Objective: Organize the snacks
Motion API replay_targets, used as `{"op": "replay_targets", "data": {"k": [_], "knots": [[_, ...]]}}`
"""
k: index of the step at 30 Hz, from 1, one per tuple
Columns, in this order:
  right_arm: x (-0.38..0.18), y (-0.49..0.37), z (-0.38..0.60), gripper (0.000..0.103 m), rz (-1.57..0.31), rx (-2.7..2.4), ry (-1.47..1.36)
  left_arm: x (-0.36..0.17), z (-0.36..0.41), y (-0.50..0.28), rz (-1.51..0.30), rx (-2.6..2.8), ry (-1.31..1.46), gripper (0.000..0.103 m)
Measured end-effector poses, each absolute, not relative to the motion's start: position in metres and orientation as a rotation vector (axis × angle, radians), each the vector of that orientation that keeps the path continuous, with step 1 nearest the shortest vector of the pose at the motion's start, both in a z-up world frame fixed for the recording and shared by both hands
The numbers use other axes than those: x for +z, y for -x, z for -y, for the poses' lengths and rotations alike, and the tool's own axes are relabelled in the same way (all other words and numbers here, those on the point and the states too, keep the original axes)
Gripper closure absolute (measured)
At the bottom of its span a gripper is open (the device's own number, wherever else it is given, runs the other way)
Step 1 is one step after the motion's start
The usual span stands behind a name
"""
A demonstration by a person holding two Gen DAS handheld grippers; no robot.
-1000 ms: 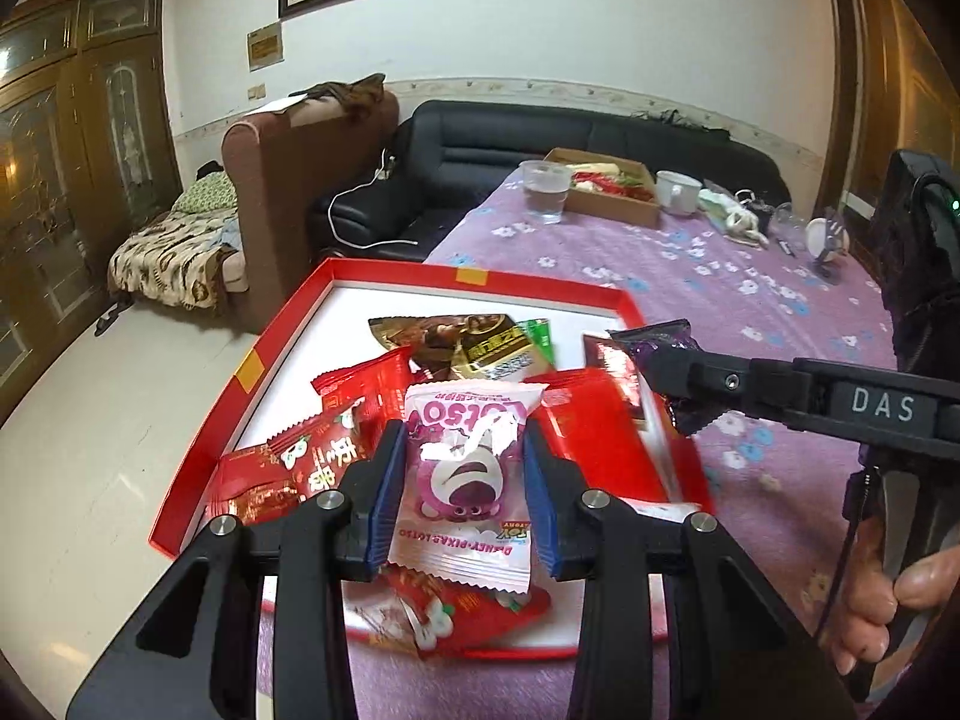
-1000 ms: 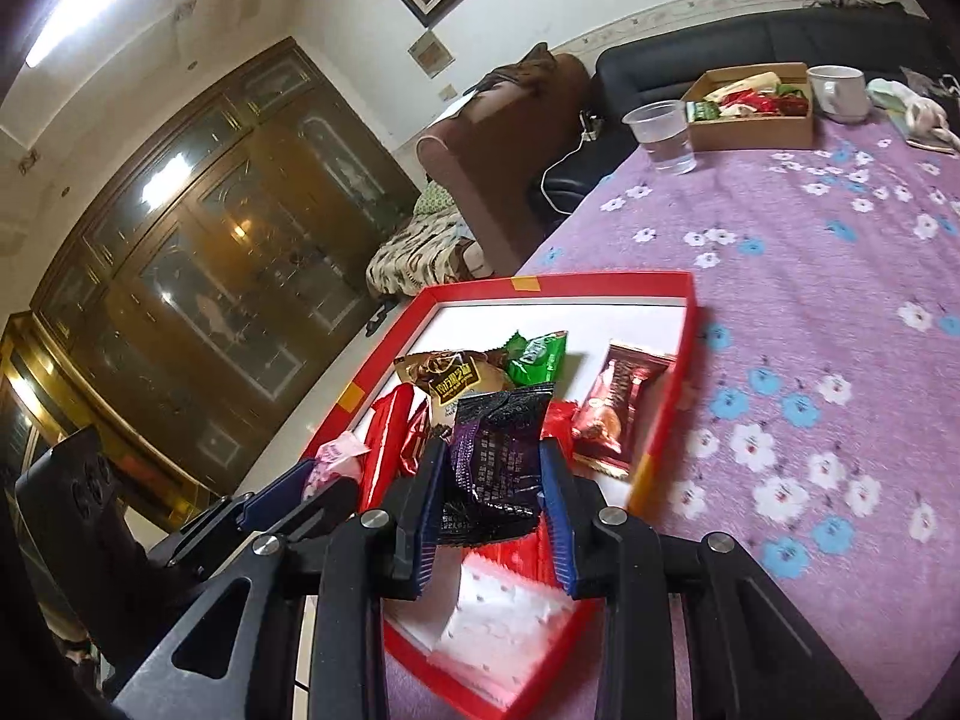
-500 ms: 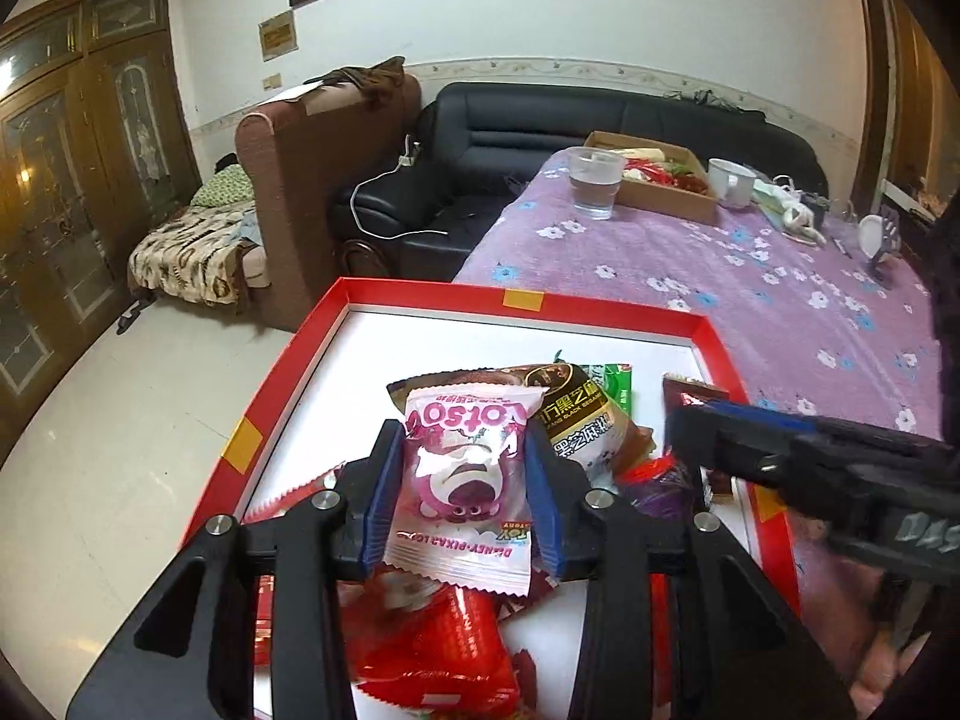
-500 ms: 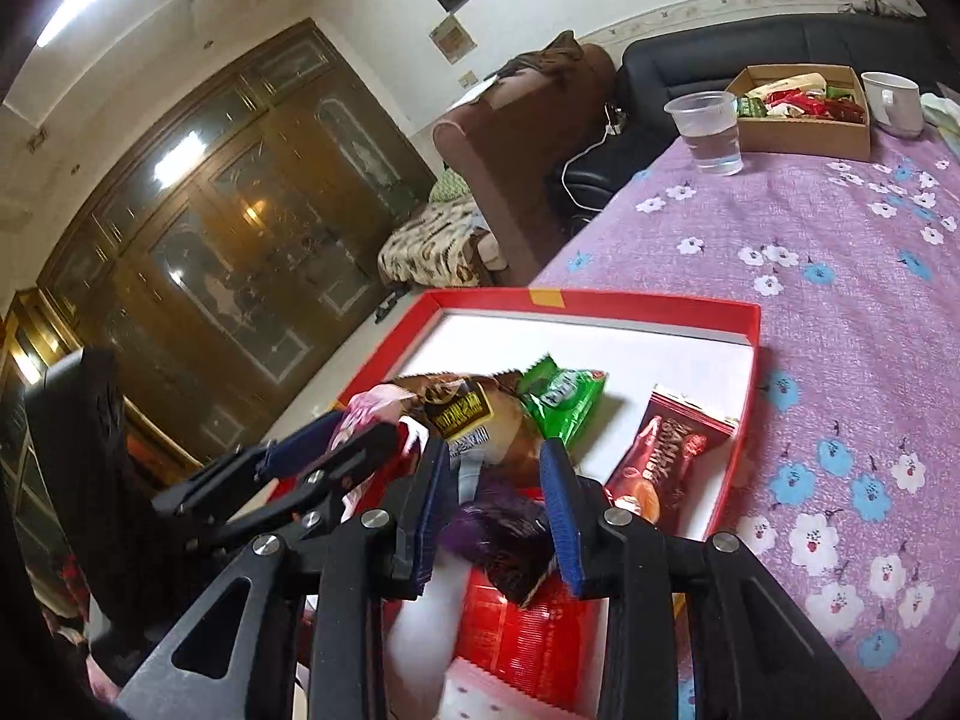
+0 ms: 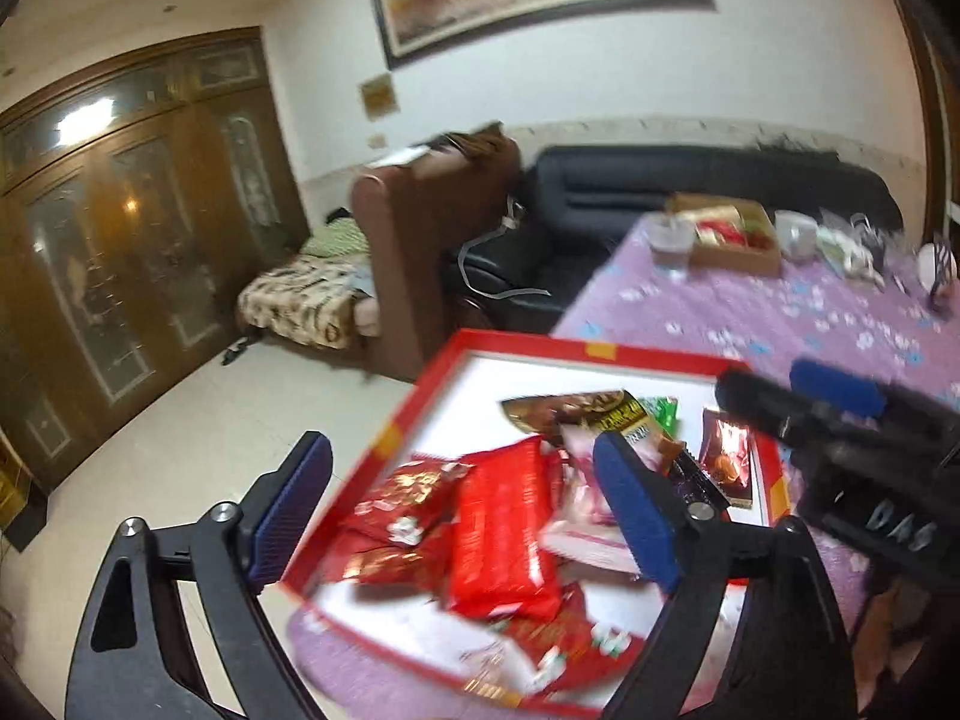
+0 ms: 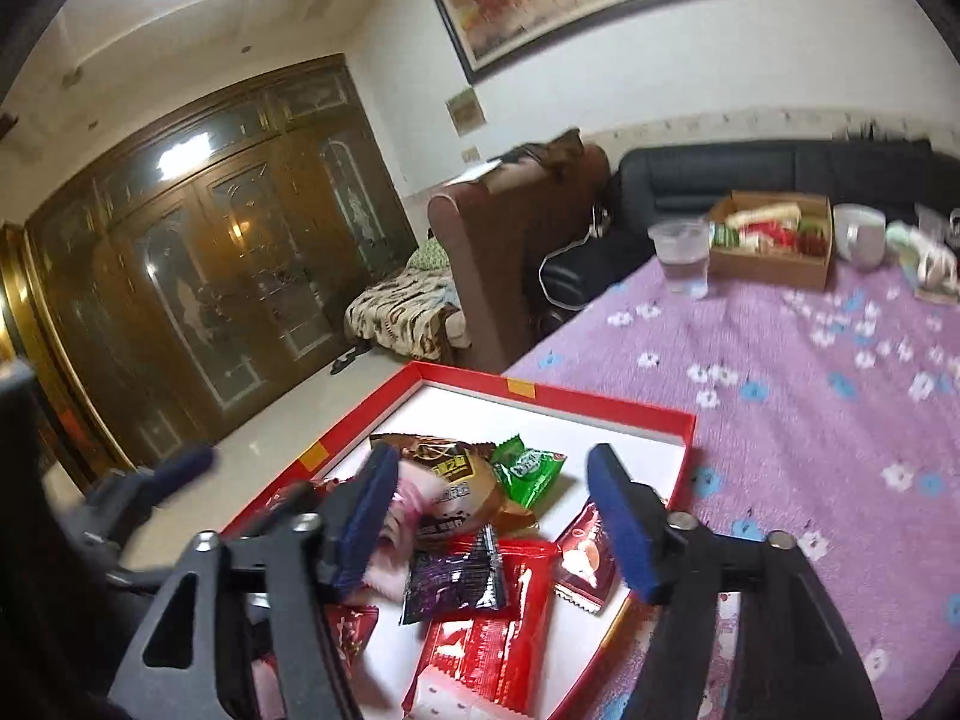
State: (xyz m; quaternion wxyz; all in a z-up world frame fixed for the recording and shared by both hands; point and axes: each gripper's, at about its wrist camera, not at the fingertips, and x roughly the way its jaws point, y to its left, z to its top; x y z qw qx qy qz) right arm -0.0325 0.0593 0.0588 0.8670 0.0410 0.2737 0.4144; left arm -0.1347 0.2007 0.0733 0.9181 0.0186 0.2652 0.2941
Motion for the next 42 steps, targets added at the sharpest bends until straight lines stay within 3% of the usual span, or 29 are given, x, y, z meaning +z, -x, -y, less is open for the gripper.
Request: {"op": "replay_targets", "data": {"k": [9,11,17,30,42], "knots": [[0.075,0.109,-0.021,0.028,-0.522,0.824,-0.076,0.090,-0.203,0.210,-0.522,0.596,0.118,0.012],[0.083,0.127,-0.011,0.022,-0.500,0.806,-0.084,0.091,-0.200,0.224,-0.520,0.605,0.139,0.012],[0.103,0.185,0.019,0.017,-0.429,0.743,-0.105,0.097,-0.183,0.262,-0.507,0.632,0.109,0.012],[0.119,0.269,0.050,0.017,-0.413,0.730,-0.110,0.106,-0.161,0.333,-0.471,0.510,0.102,0.012],[0.122,0.284,0.049,0.016,-0.358,0.728,-0.079,0.104,-0.154,0.334,-0.477,0.428,0.093,0.012]]}}
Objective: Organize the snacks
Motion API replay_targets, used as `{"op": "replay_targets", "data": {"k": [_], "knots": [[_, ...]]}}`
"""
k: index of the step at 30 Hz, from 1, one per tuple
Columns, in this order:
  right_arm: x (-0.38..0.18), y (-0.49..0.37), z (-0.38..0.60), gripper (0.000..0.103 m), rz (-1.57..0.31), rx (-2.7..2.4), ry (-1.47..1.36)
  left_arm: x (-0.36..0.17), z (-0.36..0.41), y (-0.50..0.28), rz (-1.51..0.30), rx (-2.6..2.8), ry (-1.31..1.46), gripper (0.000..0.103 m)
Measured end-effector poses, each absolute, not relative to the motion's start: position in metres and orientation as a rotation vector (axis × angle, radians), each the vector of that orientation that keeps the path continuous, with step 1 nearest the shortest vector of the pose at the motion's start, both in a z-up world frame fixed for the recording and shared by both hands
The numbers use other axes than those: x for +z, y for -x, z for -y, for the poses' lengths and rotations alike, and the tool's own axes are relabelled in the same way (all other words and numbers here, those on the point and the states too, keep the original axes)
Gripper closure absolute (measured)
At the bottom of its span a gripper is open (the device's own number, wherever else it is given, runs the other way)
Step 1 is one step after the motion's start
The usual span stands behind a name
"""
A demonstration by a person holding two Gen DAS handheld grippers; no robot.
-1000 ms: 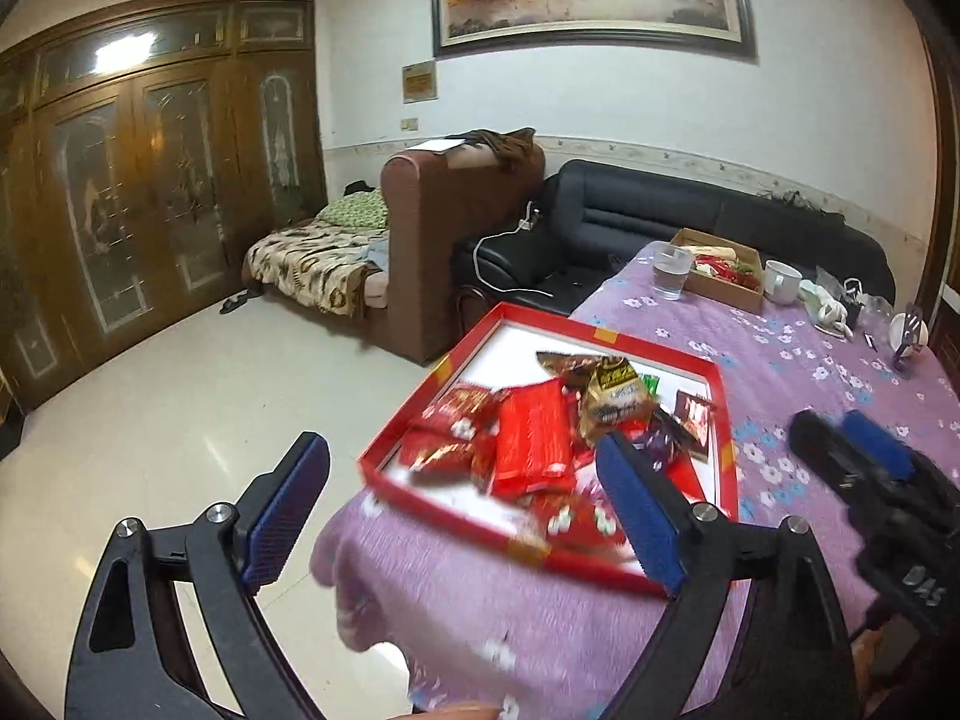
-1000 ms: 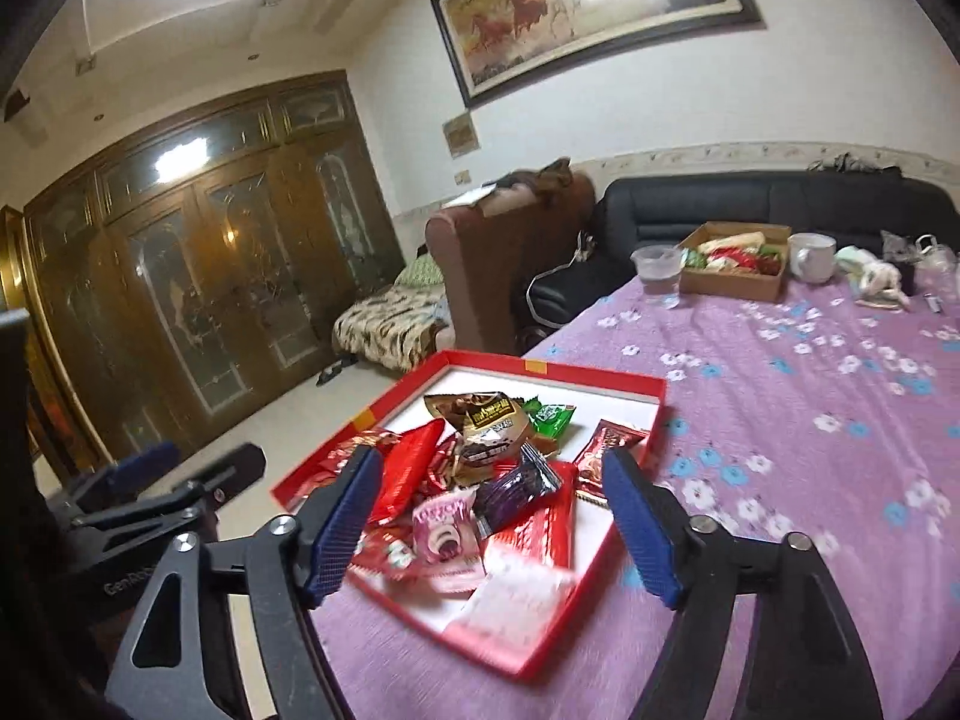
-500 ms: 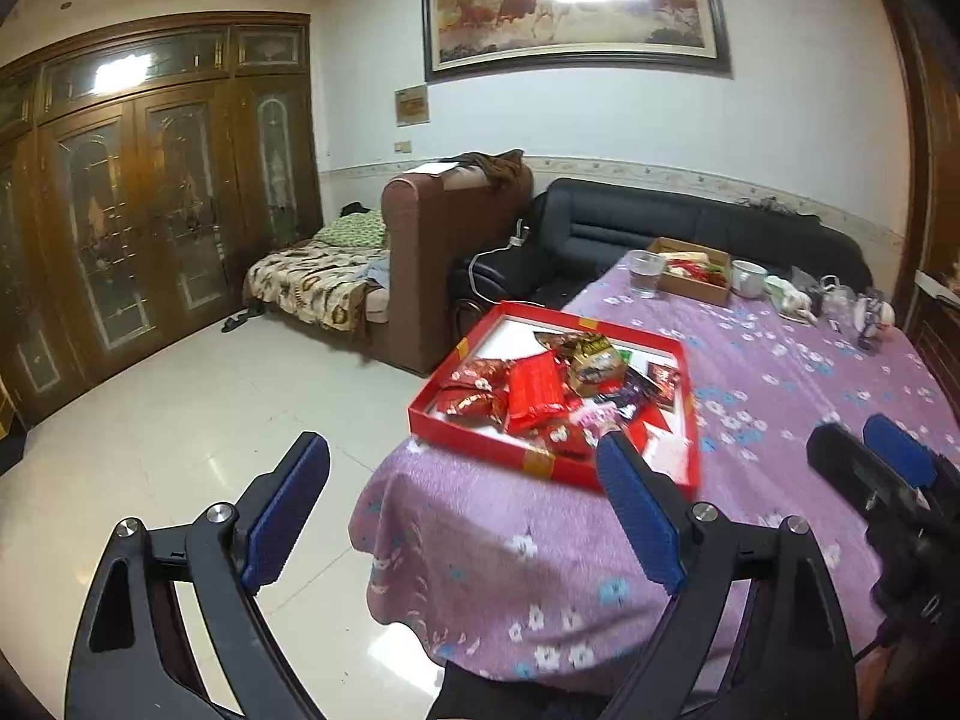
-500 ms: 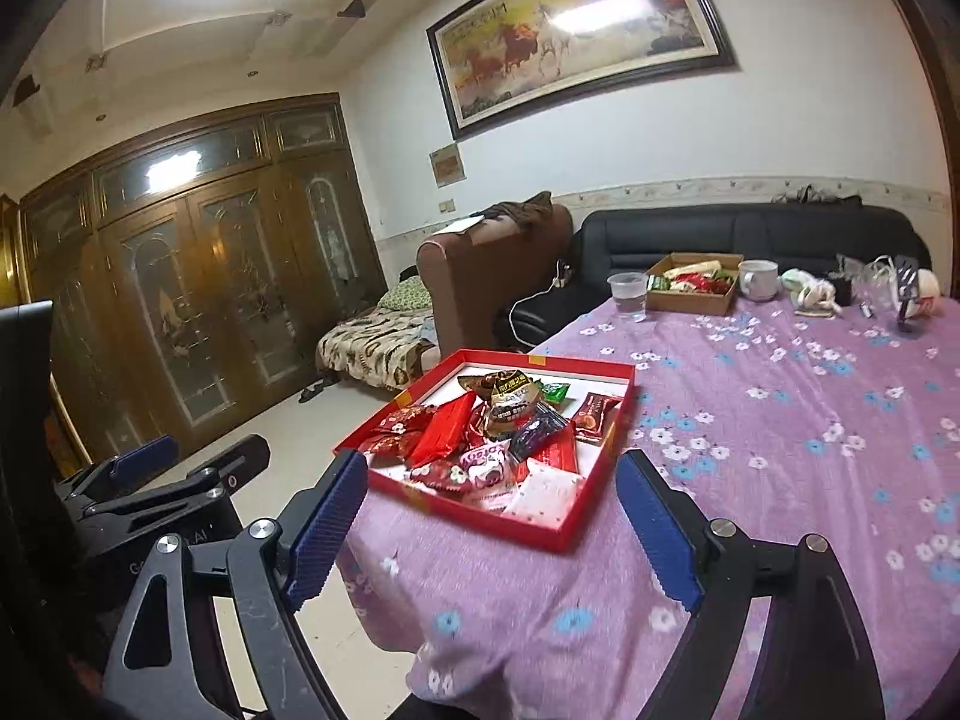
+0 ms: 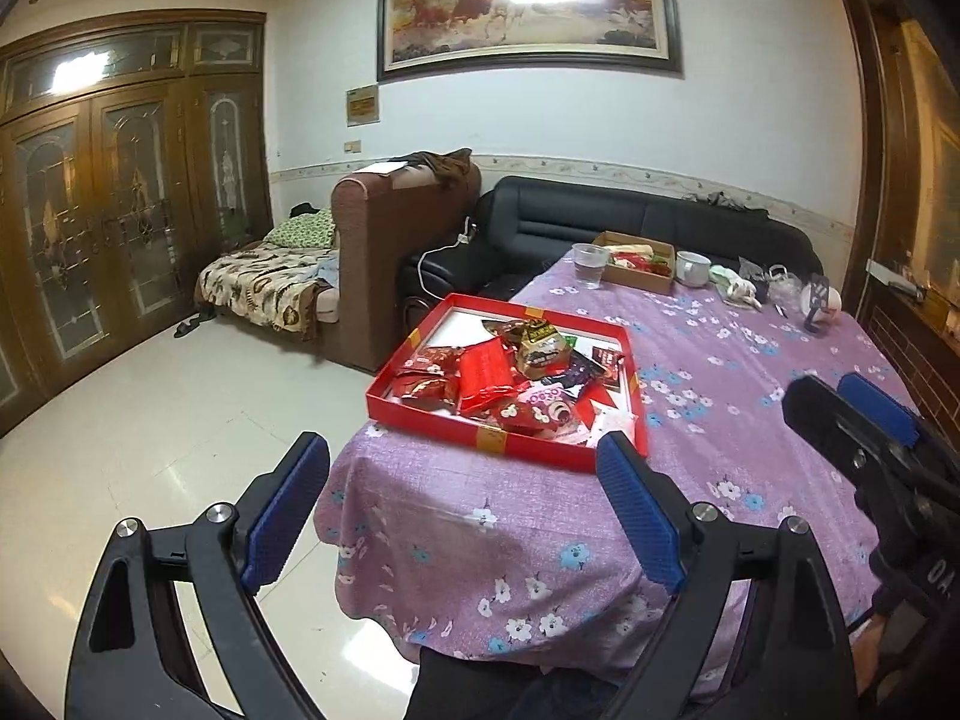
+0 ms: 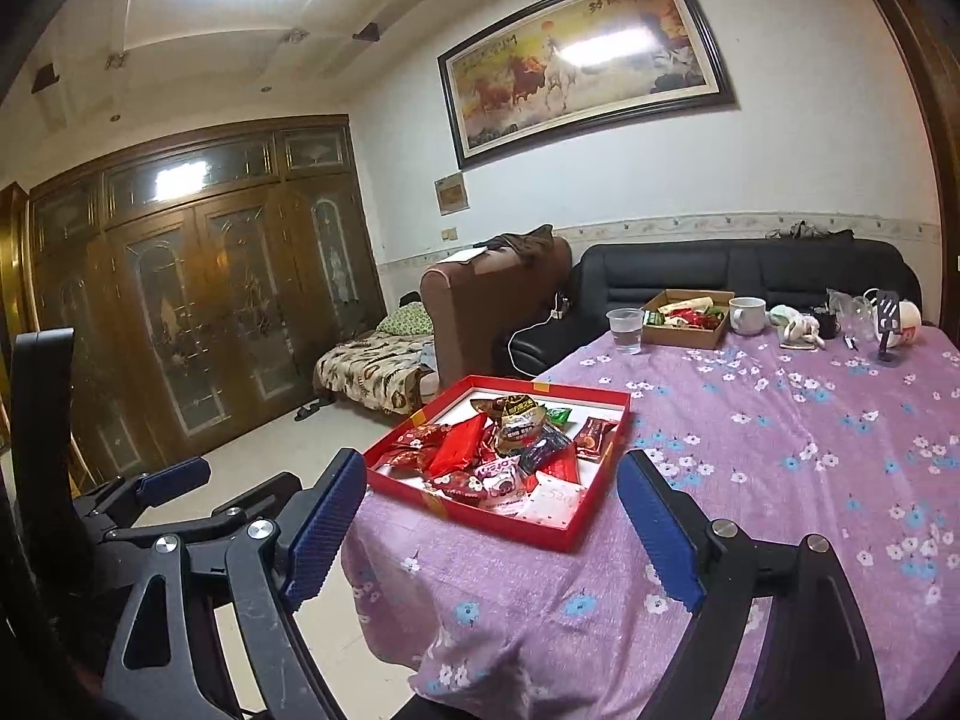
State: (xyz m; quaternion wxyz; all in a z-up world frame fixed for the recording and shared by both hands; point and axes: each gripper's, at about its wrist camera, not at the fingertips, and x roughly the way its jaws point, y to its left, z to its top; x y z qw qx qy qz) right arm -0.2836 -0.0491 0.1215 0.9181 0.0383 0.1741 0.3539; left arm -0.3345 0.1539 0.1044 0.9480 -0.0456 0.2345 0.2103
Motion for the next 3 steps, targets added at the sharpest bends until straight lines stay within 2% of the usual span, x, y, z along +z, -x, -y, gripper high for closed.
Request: {"op": "replay_targets", "data": {"k": [3], "knots": [[0.118,0.270,0.053,0.016,-0.381,0.713,-0.111,0.101,-0.149,0.331,-0.466,0.431,0.047,0.012]]}}
